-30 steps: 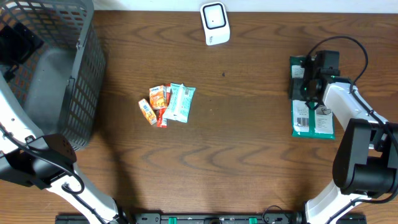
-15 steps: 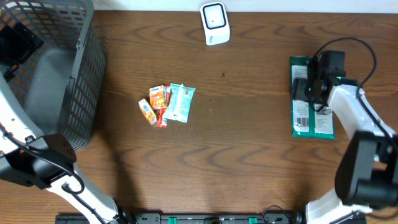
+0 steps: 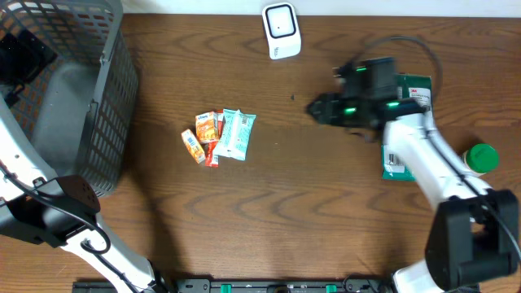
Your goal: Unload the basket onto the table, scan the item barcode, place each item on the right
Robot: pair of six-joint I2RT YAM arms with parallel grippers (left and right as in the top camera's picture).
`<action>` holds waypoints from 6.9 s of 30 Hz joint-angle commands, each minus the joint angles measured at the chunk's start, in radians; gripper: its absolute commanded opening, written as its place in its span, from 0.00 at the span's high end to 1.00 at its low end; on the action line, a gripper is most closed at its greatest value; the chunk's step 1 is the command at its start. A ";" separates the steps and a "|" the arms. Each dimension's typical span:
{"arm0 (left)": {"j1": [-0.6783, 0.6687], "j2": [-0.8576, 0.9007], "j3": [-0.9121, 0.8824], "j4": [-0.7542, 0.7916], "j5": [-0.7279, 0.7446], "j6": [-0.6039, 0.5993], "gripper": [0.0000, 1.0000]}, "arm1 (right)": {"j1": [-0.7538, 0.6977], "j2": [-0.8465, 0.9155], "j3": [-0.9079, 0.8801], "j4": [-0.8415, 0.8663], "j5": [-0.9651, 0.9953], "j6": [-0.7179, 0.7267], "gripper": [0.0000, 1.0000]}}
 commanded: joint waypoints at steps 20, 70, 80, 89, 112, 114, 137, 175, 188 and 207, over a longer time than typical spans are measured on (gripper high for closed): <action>0.000 -0.023 0.017 -0.003 0.009 -0.001 0.02 | 0.446 0.146 0.396 -0.053 0.455 -0.046 0.53; 0.000 -0.023 0.017 -0.004 0.009 -0.001 0.02 | 0.453 0.260 0.396 -0.349 0.439 -0.068 0.82; 0.000 -0.023 0.017 -0.003 0.009 -0.001 0.02 | 0.531 0.438 0.396 -0.341 0.319 -0.025 0.85; 0.000 -0.023 0.017 -0.003 0.009 -0.001 0.02 | 0.540 0.402 0.422 -0.265 0.306 -0.085 0.85; 0.000 -0.023 0.017 -0.003 0.009 -0.001 0.02 | 0.429 0.525 0.429 0.020 0.323 -0.052 0.85; 0.000 -0.024 0.017 -0.003 0.009 -0.001 0.02 | 0.426 0.525 0.429 -0.005 0.324 -0.098 0.85; 0.000 -0.023 0.017 -0.003 0.009 -0.001 0.02 | 0.348 0.525 0.429 -0.710 0.128 0.080 0.92; 0.000 -0.023 0.017 -0.004 0.009 -0.001 0.02 | 0.470 0.524 0.595 -0.503 -0.083 -0.391 0.99; 0.000 -0.023 0.017 -0.003 0.009 -0.001 0.02 | 0.681 0.525 0.600 -0.649 0.219 -0.430 0.98; 0.000 -0.023 0.017 -0.003 0.009 -0.001 0.02 | 0.756 0.527 0.557 -0.657 0.215 -0.415 0.98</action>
